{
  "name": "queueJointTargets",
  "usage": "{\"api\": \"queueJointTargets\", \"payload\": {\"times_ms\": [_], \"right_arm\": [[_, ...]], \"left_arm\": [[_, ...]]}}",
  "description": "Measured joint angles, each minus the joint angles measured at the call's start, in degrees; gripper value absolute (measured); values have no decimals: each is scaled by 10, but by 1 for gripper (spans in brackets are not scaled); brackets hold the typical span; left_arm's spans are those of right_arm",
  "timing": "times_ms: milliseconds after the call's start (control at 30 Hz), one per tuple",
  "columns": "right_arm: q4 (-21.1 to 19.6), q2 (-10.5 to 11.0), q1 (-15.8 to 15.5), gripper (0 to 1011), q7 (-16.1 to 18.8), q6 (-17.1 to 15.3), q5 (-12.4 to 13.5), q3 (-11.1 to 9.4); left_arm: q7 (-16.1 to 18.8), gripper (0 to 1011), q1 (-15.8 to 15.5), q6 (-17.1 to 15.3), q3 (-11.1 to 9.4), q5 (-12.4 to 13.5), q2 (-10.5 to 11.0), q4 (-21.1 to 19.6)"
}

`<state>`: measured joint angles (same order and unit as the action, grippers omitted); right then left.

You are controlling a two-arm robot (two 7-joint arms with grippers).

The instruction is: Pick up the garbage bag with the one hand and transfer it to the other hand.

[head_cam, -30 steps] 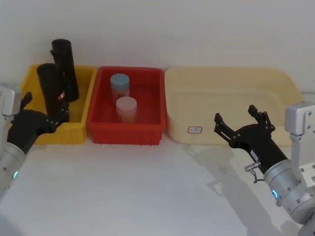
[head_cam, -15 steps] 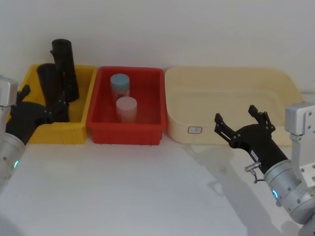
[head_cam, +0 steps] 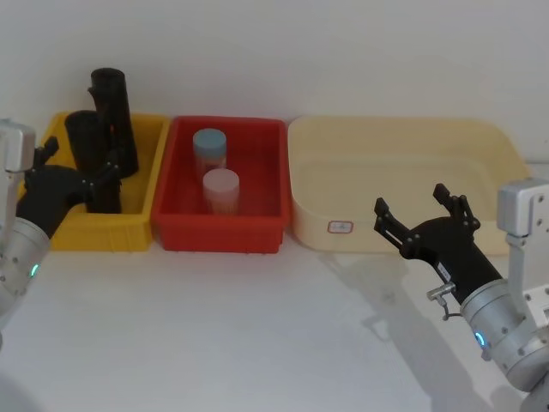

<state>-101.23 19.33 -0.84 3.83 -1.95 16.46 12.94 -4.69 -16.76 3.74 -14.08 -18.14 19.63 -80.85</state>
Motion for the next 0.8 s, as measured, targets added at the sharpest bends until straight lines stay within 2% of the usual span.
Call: {"api": "queueJointTargets", "payload": {"times_ms": [633, 800], "right_arm": [[0, 0, 0, 1000, 0, 0, 0, 0], [0, 0, 0, 1000, 0, 0, 0, 0]], "left_arm": [[-31, 1001, -58, 23, -7, 14, -20, 84], [-36, 917, -68, 29, -7, 15, -24, 100]]}}
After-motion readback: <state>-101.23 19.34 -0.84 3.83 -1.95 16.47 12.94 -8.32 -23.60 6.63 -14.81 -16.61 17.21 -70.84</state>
